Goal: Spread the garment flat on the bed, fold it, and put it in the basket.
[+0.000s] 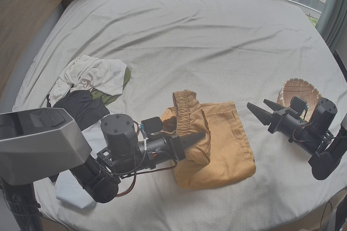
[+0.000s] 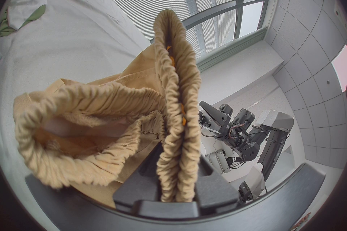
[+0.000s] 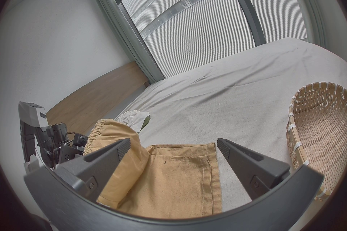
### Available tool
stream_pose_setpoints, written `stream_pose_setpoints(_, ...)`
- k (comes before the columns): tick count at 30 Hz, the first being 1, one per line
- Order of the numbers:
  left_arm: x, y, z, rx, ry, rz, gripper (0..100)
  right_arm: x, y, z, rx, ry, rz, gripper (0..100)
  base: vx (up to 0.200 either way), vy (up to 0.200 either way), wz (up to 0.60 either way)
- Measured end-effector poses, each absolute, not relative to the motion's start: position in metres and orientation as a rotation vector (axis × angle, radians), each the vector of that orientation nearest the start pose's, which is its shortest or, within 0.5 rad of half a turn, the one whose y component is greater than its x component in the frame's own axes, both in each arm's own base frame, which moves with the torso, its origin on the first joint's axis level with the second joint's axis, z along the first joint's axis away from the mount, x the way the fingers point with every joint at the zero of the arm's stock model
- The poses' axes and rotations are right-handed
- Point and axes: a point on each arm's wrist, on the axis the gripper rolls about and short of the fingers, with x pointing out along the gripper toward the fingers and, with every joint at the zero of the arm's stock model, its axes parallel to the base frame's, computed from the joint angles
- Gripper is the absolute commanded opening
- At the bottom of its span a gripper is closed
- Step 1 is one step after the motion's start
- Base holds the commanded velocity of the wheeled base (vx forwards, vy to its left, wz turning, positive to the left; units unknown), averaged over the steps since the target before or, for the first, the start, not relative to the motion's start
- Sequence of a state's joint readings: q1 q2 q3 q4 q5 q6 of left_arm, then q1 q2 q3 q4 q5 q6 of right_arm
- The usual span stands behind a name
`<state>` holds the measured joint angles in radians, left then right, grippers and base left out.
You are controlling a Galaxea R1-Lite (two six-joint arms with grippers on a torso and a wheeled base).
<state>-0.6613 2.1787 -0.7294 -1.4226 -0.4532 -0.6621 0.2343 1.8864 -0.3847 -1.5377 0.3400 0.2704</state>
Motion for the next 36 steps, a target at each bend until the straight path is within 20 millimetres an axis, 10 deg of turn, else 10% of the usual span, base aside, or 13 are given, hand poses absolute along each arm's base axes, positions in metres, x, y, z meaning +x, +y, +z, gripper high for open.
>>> stream_pose_setpoints(36,0.294,-0.298,0.063,-0.527,0.474,-1.144,0,0.271,0.071,0.128,0.271,0.01,0.576,100,0.0,0.0,0.0)
